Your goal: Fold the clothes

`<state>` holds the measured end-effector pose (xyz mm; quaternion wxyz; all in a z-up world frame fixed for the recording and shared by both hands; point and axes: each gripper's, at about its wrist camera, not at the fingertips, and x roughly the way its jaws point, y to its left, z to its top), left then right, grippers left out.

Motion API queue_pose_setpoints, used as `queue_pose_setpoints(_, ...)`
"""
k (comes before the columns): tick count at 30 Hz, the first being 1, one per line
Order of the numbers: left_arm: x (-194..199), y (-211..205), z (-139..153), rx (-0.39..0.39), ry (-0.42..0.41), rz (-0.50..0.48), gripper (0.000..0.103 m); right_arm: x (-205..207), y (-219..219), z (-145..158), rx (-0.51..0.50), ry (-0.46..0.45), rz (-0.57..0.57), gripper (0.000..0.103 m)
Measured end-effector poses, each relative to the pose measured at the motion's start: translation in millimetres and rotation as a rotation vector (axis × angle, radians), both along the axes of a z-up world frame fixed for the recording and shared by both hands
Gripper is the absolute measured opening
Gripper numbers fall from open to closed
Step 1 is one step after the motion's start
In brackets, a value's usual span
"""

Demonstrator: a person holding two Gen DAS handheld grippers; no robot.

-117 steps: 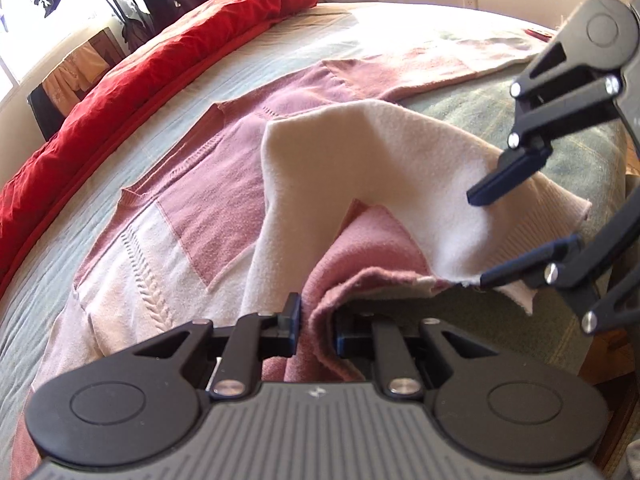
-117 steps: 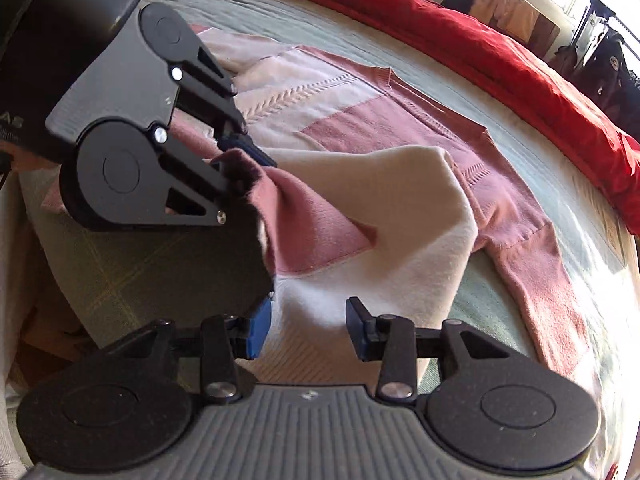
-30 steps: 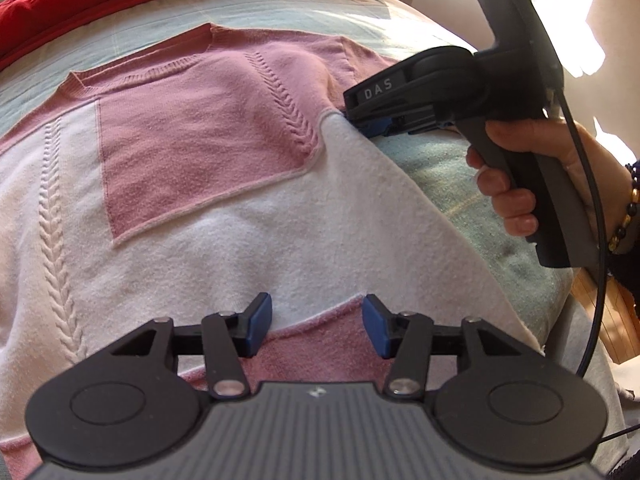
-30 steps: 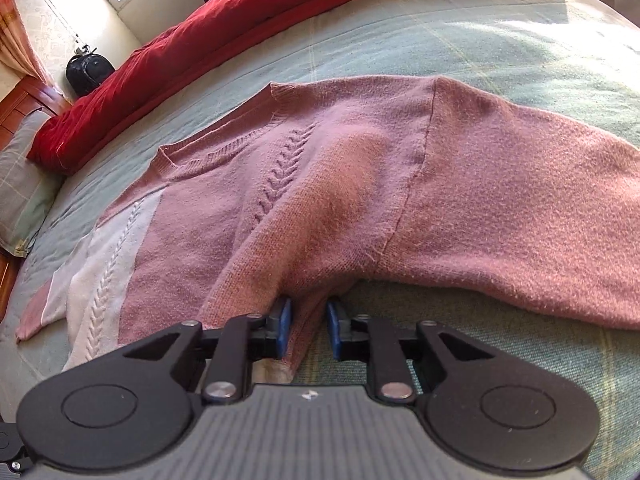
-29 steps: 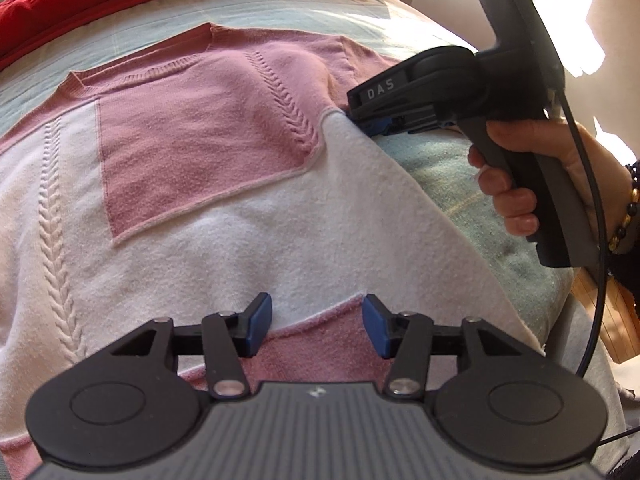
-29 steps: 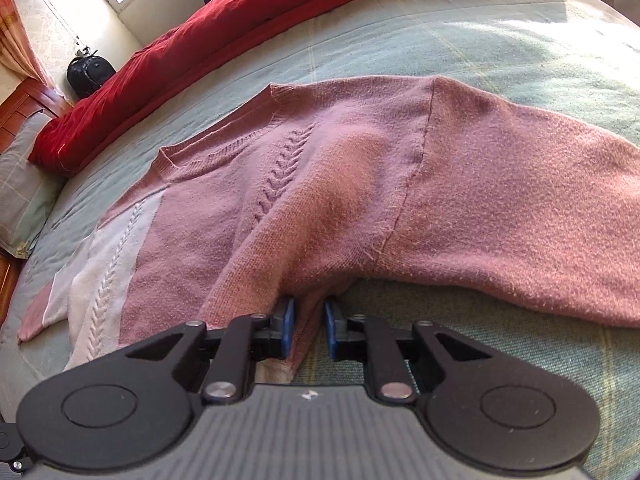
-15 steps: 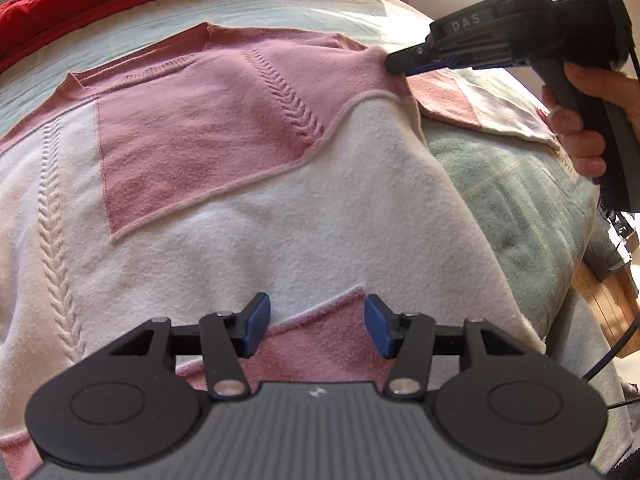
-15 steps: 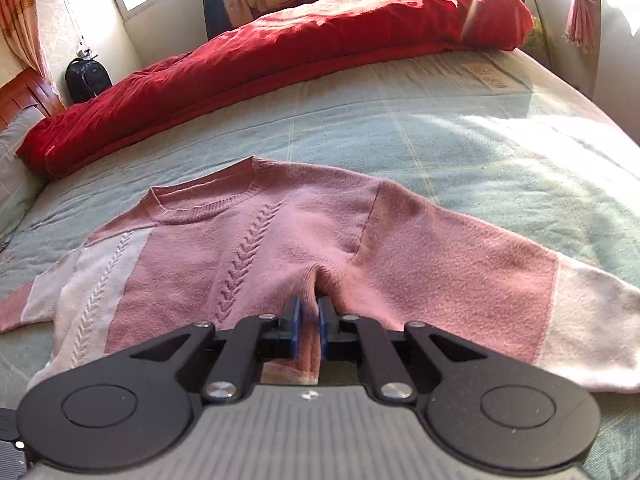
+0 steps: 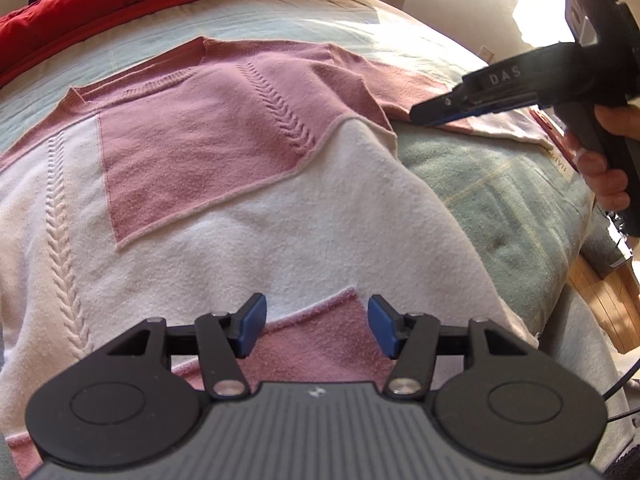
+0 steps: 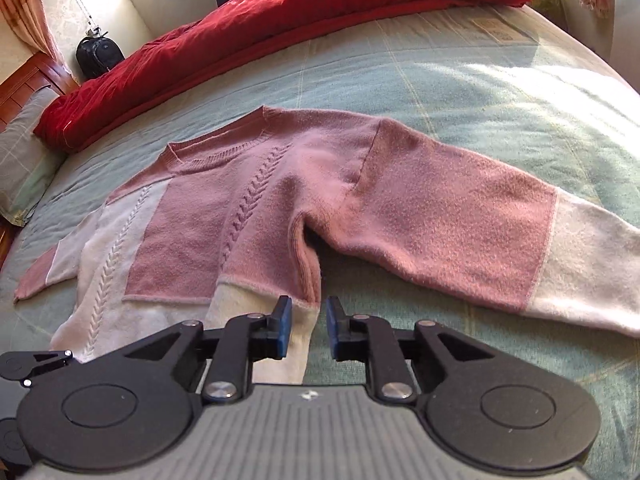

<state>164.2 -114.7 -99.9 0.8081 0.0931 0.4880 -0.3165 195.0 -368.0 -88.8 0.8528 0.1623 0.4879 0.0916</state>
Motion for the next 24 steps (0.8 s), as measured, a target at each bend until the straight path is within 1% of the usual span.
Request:
queue_pose_setpoints(2, -5, 0, 6, 0.005, -0.016, -0.005, 0.058, -16, 0, -9, 0.04, 0.078, 0.03, 0.022)
queue_pose_setpoints(5, -12, 2, 14, 0.011, -0.037, -0.012, 0.059, -40, 11, -19, 0.026, 0.177, 0.107, 0.022)
queue_pose_setpoints(7, -17, 5, 18, 0.013, -0.044, -0.016, 0.06, -58, 19, -21, 0.02, 0.215, 0.16, 0.023)
queue_pose_setpoints(9, -20, 7, 19, 0.015, -0.048, -0.02, 0.06, -71, 27, -24, 0.032, 0.246, 0.189, 0.027)
queue_pose_setpoints(11, -23, 7, 19, 0.019, -0.05, -0.022, 0.06, -78, 35, -29, 0.001, 0.248, 0.201, 0.03)
queue_pose_setpoints(12, -24, 7, 19, 0.019, -0.051, -0.021, 0.06, -80, 39, -31, -0.013, 0.246, 0.201, 0.035)
queue_pose_setpoints(13, -26, 8, 19, 0.019, -0.052, -0.02, 0.06, -81, 41, -34, -0.019, 0.246, 0.194, 0.038)
queue_pose_setpoints(16, -30, 12, 22, 0.011, -0.057, -0.017, 0.06, -84, 50, -41, -0.04, 0.242, 0.182, 0.04)
queue_pose_setpoints(17, -31, 13, 22, 0.01, -0.059, -0.015, 0.06, -87, 54, -40, -0.052, 0.235, 0.189, 0.045)
queue_pose_setpoints(19, -33, 16, 23, 0.011, -0.063, -0.013, 0.06, -92, 62, -39, -0.077, 0.222, 0.204, 0.047)
queue_pose_setpoints(20, -33, 17, 23, 0.014, -0.063, -0.01, 0.06, -94, 65, -37, -0.085, 0.219, 0.218, 0.045)
queue_pose_setpoints(21, -34, 18, 22, 0.017, -0.064, -0.007, 0.06, -95, 69, -36, -0.085, 0.22, 0.24, 0.026)
queue_pose_setpoints(22, -34, 20, 23, 0.017, -0.064, -0.004, 0.06, -96, 70, -33, -0.084, 0.221, 0.256, 0.014)
queue_pose_setpoints(24, -35, 23, 23, 0.017, -0.065, 0.001, 0.06, -100, 71, -26, -0.087, 0.217, 0.277, 0.013)
